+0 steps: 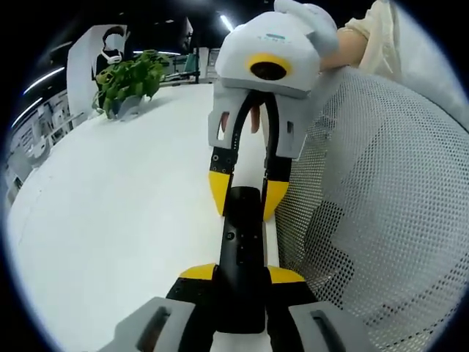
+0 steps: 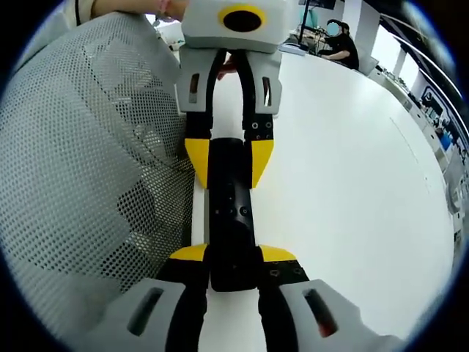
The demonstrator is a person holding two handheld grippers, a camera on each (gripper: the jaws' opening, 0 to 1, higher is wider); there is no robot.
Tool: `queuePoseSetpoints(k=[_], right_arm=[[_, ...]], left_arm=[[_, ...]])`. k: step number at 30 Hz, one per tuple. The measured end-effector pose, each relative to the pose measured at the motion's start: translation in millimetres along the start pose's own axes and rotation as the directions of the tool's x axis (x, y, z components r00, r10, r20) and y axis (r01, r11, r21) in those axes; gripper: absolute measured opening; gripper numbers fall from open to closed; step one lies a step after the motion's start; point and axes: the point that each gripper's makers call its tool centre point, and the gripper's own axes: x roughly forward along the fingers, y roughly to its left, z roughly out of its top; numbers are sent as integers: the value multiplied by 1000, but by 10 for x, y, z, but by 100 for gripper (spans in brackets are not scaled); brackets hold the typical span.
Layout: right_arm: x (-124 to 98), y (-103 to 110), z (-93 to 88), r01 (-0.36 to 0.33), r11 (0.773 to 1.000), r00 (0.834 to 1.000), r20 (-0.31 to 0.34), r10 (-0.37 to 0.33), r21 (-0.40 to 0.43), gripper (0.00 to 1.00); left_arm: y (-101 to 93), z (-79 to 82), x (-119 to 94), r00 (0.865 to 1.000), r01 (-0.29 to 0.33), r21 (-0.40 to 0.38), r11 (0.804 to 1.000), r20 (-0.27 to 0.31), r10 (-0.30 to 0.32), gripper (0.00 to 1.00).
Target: Press the specified remote control buttons in sequence, fully releasing each button before pressing the next.
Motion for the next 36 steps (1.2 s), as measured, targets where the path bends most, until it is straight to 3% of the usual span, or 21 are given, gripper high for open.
queuePoseSetpoints(k=[5, 14, 24, 30, 32, 36], right_arm=[[2, -3, 13, -9, 1000, 1000, -17, 9, -7, 24], [9, 0, 35, -28, 1000, 988, -155, 27, -10, 25], [-5, 1, 8, -28, 999, 989, -149, 25, -18, 25], [-7, -2, 10, -21, 1000, 992, -125, 21, 2, 25], [-8, 0, 10, -18, 1000, 992, -122, 18, 5, 25], [-9, 0, 10, -17, 1000, 992, -122, 19, 12, 25]], left_arm=[[-1, 0, -1, 1000, -2, 2, 1000, -4, 2, 24], [5, -8, 12, 999, -21, 13, 1000, -31, 21, 24], [8, 4, 31, 998, -41, 25, 999, -39, 42, 25], [31, 52, 31, 999, -36, -124, 992, -22, 33, 28], [59, 60, -4, 999, -47, -127, 991, -26, 44, 28], [154, 204, -144, 993, -93, -194, 977, 51, 104, 30]])
